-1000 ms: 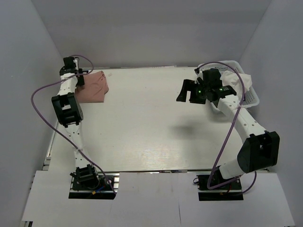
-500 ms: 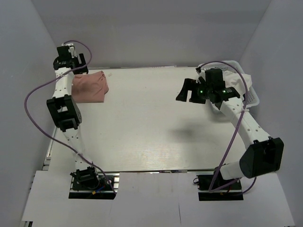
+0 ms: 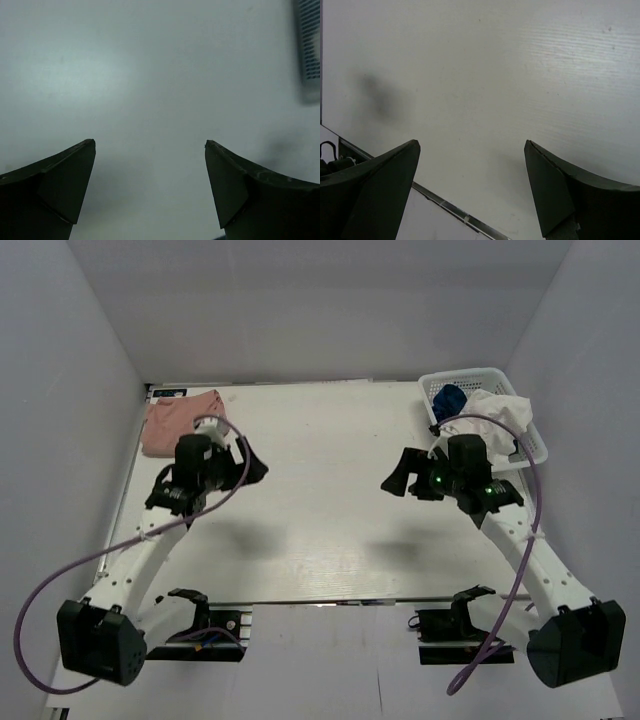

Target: Fold and stack the t-shirts

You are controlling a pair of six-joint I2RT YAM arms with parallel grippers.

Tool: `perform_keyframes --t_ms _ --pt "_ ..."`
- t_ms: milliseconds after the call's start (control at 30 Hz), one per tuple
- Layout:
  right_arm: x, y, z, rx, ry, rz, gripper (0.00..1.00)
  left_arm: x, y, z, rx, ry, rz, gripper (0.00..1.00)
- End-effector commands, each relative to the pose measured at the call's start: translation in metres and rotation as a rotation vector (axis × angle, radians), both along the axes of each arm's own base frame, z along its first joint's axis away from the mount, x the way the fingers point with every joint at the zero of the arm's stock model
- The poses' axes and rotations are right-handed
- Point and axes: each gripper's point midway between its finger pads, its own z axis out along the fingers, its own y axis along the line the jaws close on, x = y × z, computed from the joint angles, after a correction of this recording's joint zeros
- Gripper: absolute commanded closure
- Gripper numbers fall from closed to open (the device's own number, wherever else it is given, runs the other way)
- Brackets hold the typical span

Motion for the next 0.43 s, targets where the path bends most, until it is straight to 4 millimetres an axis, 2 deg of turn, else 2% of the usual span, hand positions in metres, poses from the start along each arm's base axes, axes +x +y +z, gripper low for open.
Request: perform_keyframes --t_ms 0,33,67,167,200,400 --pt "-0.001 -0.006 0.013 0.047 -0.084 -0.068 0.1 -0.04 0.022 -0.05 0.008 0.164 0.141 0.0" --pt "-0.006 -0.008 -0.002 0.047 -0.054 -0.085 0.1 -0.047 0.023 -0.051 0.007 0.167 0.149 0.0" --pt "-0.009 -0.009 0.007 0.066 -0.096 -0.091 0.1 -0.055 0.025 -0.041 0.0 0.144 0.148 0.0" --pt "-0.012 -0.015 0.006 0.073 -0.132 -0.125 0.1 -0.062 0.033 -0.036 0.037 0.133 0.157 0.0" --pt "-0.012 -0.016 0.007 0.075 -0.144 -0.131 0.1 -0.062 0.033 -0.026 0.04 0.109 0.151 0.0" --pt "-0.012 -0.014 0.006 0.085 -0.148 -0.131 0.1 -0.06 0.043 -0.025 0.089 0.128 0.19 0.0"
